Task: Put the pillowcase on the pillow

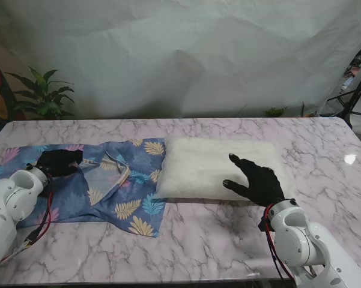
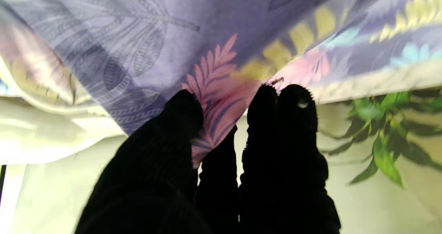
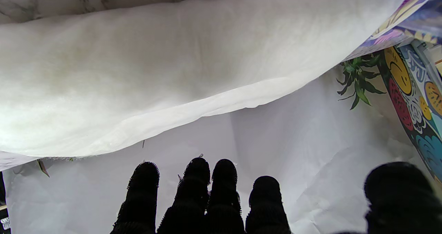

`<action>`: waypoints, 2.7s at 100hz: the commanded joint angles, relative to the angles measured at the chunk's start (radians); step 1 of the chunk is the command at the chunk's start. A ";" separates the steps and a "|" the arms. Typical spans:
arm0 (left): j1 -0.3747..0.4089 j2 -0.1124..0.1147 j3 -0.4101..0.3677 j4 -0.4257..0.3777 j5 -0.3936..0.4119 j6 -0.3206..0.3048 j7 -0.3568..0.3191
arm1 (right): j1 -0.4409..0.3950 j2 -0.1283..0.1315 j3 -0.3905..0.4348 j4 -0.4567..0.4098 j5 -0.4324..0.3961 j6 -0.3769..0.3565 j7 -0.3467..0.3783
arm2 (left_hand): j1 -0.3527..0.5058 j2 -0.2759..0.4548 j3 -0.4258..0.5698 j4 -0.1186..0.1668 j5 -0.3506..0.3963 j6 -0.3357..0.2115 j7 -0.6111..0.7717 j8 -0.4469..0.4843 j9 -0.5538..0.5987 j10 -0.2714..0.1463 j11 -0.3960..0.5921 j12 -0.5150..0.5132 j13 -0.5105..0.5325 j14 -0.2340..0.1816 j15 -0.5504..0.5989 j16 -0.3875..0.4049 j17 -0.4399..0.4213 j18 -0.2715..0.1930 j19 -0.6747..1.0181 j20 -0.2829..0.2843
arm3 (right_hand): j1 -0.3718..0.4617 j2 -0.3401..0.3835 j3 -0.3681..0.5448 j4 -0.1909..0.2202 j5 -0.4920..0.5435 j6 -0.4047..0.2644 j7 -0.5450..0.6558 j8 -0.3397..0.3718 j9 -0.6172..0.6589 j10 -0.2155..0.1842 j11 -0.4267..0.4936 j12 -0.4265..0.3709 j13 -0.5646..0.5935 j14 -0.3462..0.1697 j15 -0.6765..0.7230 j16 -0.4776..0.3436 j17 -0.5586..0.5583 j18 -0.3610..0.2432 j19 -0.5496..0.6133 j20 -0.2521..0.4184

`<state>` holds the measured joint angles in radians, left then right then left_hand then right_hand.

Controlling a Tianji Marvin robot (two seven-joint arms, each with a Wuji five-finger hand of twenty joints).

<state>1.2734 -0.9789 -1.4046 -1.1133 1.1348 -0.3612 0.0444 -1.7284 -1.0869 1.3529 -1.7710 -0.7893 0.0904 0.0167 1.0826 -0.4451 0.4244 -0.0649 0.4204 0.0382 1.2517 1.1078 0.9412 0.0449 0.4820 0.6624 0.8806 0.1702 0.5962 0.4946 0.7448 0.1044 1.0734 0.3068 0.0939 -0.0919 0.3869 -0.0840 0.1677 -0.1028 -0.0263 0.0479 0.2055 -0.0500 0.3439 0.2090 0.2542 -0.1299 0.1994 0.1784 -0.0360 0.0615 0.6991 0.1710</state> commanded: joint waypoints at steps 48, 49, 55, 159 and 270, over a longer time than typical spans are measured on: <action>0.093 -0.045 -0.082 -0.331 -0.005 -0.120 0.074 | -0.005 -0.003 0.001 -0.001 0.002 0.010 -0.001 | 0.052 -0.035 0.028 0.006 0.023 -0.036 0.014 0.028 0.030 -0.036 0.023 0.024 0.043 0.003 -0.031 0.042 0.012 -0.070 0.024 -0.046 | 0.015 0.030 -0.038 -0.004 0.001 -0.025 -0.012 -0.012 -0.016 0.003 0.036 0.011 0.023 -0.010 -0.040 -0.022 -0.002 -0.006 0.017 0.012; 0.093 -0.046 -0.081 -0.333 -0.008 -0.122 0.074 | -0.006 -0.003 0.001 -0.001 0.002 0.010 -0.001 | 0.053 -0.035 0.028 0.006 0.023 -0.036 0.014 0.028 0.030 -0.037 0.023 0.024 0.043 0.003 -0.032 0.042 0.012 -0.070 0.024 -0.046 | 0.015 0.030 -0.038 -0.004 0.001 -0.025 -0.012 -0.012 -0.016 0.003 0.036 0.011 0.022 -0.009 -0.040 -0.022 -0.003 -0.006 0.017 0.011; 0.092 -0.049 -0.069 -0.338 -0.021 -0.129 0.076 | -0.007 -0.003 0.002 -0.001 0.001 0.011 -0.005 | 0.051 -0.034 0.030 0.006 0.024 -0.039 0.014 0.028 0.031 -0.039 0.022 0.024 0.043 -0.001 -0.035 0.047 0.009 -0.075 0.022 -0.046 | 0.017 0.028 -0.040 -0.004 0.001 -0.024 -0.011 -0.010 -0.016 0.002 0.038 0.012 0.024 -0.010 -0.040 -0.022 -0.002 -0.006 0.018 0.011; 0.049 0.011 -0.100 -0.427 -0.164 -0.308 -0.459 | 0.101 0.022 -0.040 0.052 -0.118 -0.001 0.091 | 0.035 -0.038 0.045 -0.002 0.029 -0.050 0.013 0.022 0.042 -0.049 0.000 0.034 0.039 -0.013 -0.076 0.075 -0.031 -0.069 0.013 -0.035 | -0.163 -0.253 0.238 -0.072 0.008 0.006 -0.067 -0.095 -0.057 0.019 -0.316 -0.081 -0.150 0.014 -0.159 -0.066 -0.064 0.010 -0.282 -0.040; 0.110 0.004 -0.138 -0.444 -0.148 -0.284 -0.419 | 0.453 0.084 -0.295 0.381 -0.272 -0.126 0.334 | 0.034 -0.026 0.033 -0.002 0.024 -0.045 0.014 0.017 0.046 -0.042 -0.016 0.043 0.036 -0.013 -0.071 0.066 -0.039 -0.066 0.018 -0.016 | -0.237 -0.322 0.321 -0.113 0.009 0.212 -0.067 -0.095 -0.088 0.169 -0.398 -0.222 -0.200 0.178 -0.239 -0.168 0.027 0.230 -0.728 -0.067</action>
<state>1.3777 -0.9720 -1.5435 -1.5618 0.9850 -0.6512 -0.3642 -1.2579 -1.0146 1.0573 -1.3924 -1.0421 -0.0501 0.3236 1.0928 -0.4643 0.4251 -0.0651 0.4328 0.0050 1.2514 1.1184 0.9544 0.0076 0.4759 0.6880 0.9126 0.1398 0.5391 0.5586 0.7216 0.0924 1.0969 0.2733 -0.1142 -0.3693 0.6839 -0.1717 0.1664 0.0511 -0.0896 -0.0313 0.1542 0.0875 -0.0275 -0.0006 0.0986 0.0193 0.0191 0.0352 -0.0074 0.2388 0.0052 0.1280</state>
